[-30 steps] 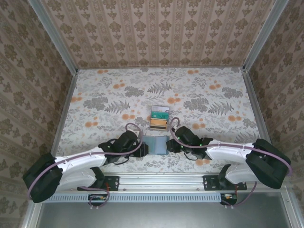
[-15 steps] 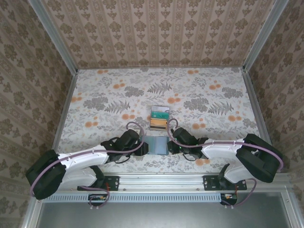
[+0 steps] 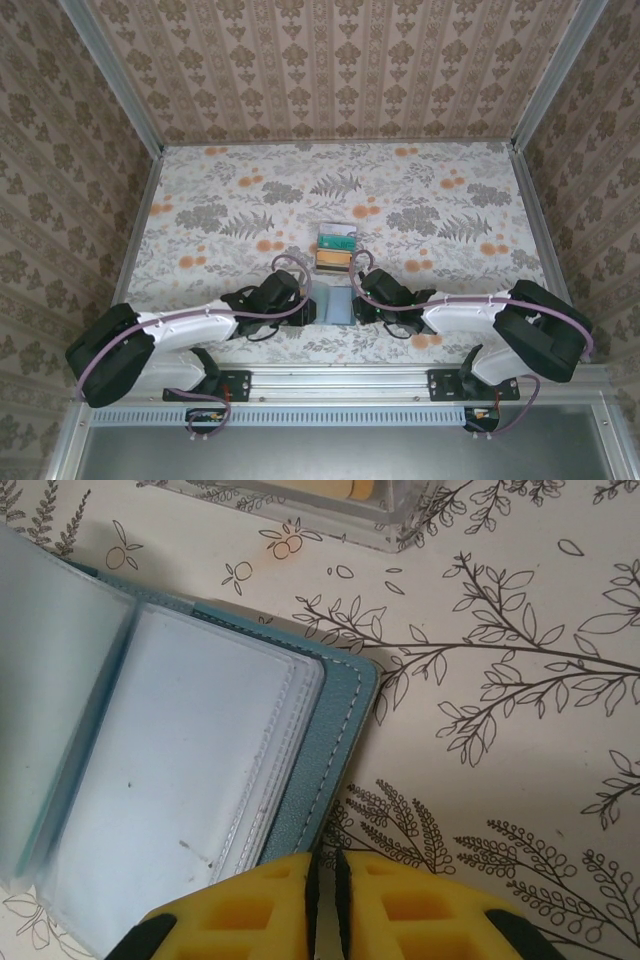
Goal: Take the credit cards out of the card holder
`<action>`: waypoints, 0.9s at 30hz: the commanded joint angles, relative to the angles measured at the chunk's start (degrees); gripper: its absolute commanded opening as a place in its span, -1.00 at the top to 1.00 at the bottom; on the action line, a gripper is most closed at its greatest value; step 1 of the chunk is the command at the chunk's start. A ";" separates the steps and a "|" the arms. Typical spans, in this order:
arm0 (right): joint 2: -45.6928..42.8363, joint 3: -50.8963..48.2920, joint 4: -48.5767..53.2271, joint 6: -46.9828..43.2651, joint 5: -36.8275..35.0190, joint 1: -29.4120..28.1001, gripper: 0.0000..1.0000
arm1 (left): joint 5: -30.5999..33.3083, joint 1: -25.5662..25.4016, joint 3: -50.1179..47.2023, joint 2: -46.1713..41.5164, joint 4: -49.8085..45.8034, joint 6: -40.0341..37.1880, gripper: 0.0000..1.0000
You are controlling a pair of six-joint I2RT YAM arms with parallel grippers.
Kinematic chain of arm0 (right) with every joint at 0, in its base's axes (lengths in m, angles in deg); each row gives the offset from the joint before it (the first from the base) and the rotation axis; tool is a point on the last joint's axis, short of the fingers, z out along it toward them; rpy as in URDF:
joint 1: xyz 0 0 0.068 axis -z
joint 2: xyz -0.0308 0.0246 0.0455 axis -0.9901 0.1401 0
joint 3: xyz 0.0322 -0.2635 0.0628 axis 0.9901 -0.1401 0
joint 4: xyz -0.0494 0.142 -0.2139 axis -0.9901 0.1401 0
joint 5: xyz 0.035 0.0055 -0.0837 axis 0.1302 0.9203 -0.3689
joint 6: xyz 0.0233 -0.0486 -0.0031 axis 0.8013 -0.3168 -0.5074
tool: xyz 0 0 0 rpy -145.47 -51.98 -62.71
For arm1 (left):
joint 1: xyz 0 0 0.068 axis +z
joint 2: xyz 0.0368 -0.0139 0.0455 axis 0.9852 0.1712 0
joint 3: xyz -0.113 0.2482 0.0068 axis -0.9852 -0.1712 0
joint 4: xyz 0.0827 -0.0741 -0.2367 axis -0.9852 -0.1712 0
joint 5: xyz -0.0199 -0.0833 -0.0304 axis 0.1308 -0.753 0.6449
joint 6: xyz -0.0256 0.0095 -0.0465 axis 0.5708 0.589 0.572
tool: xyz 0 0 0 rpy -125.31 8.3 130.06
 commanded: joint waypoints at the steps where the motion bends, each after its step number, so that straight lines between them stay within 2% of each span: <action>1: 2.30 1.08 -1.03 0.72 0.84 -1.14 0.64 | -2.03 -1.01 1.36 0.62 1.85 -0.64 0.11; 3: 2.47 1.24 -1.02 0.80 0.84 -1.17 0.64 | -2.22 -1.17 1.71 0.54 1.78 -0.91 0.01; 8: 2.58 1.47 -0.85 0.80 0.74 -1.20 0.64 | -2.67 -1.38 2.15 -0.31 1.39 -1.26 -0.46; 15: 2.41 1.45 -0.62 0.94 0.66 -1.32 0.64 | -2.25 -2.11 2.77 -2.73 -0.32 -2.00 -0.77; 17: 2.32 1.37 -0.58 1.06 0.57 -1.30 0.64 | -2.24 -2.40 2.92 -3.17 -0.53 -2.44 -0.98; 27: 2.22 1.08 -0.58 1.33 0.22 -1.33 0.63 | -2.05 -4.97 5.57 -2.50 -0.71 -3.62 -0.98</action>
